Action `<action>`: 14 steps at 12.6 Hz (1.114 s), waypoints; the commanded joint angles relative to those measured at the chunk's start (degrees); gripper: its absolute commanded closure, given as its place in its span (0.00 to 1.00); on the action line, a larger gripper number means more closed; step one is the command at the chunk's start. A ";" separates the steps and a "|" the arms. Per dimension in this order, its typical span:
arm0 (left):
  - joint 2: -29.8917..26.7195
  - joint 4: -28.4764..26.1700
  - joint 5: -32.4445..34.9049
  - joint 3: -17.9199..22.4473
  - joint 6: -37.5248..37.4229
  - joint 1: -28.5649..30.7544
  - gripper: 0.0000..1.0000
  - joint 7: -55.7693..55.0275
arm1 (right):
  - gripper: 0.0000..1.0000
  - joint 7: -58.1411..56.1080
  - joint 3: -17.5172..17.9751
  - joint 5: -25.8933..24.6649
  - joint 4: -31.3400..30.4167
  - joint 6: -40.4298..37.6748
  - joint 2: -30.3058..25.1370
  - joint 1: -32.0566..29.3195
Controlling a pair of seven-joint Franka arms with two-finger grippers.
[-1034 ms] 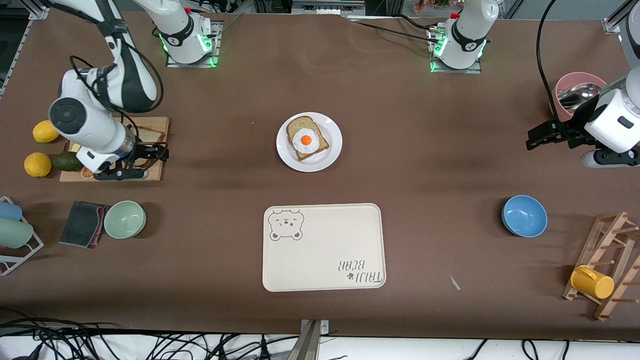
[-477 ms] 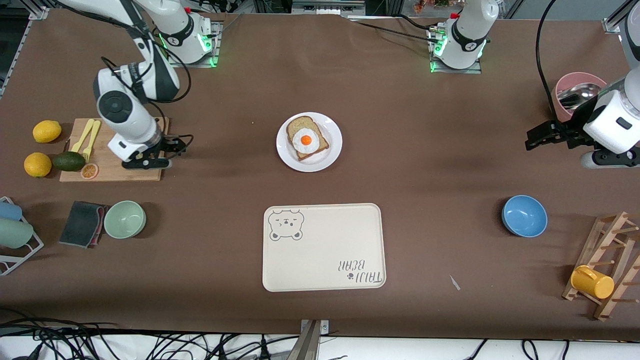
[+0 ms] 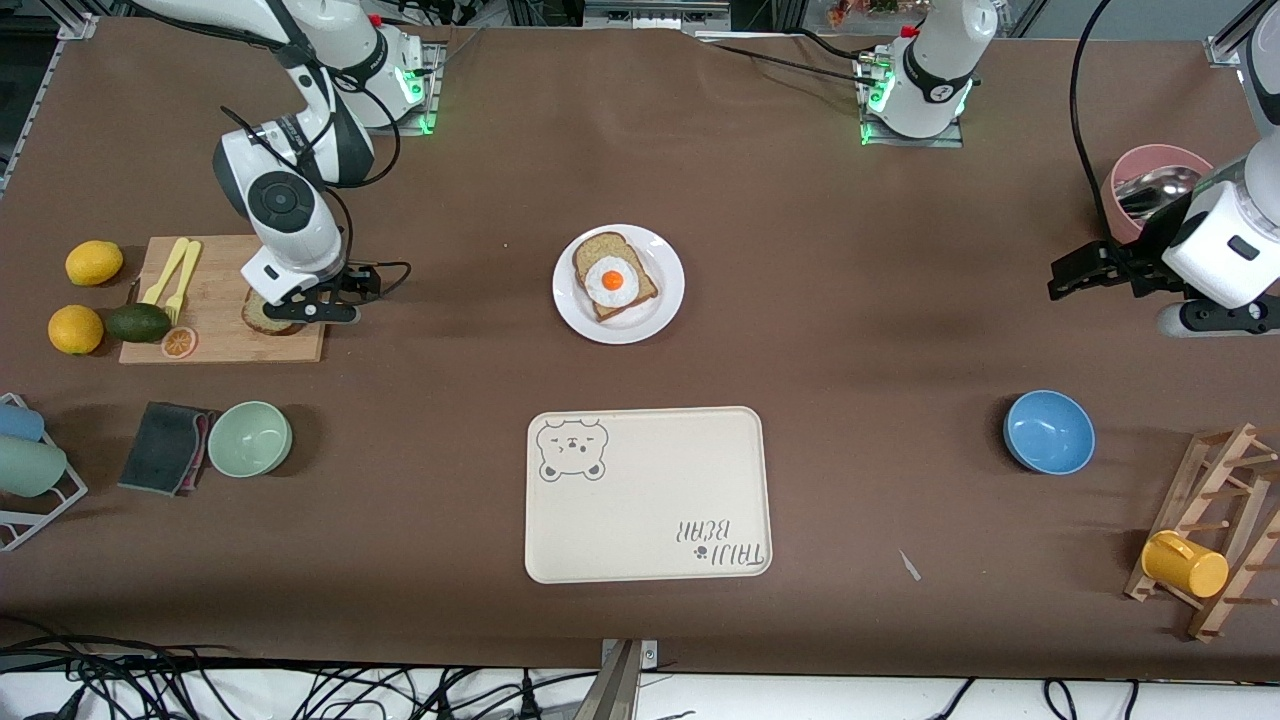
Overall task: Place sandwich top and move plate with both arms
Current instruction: 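Reach the right gripper down to the bread slice on the cutting board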
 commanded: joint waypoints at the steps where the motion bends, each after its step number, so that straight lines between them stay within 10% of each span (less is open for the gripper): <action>1: -0.14 0.14 0.75 -0.30 -0.73 -0.07 0.00 -0.62 | 0.00 9.67 -0.09 -7.94 -0.07 -3.38 1.25 0.99; 8: 0.12 -0.21 0.75 -0.30 -0.64 -0.07 0.00 -0.62 | 0.02 9.44 -0.27 -12.02 0.37 -6.02 3.71 0.73; 14: -0.06 -0.12 0.75 -0.30 -0.73 -0.15 0.00 -2.20 | 0.29 7.77 -0.27 -11.85 0.90 -10.95 3.71 0.55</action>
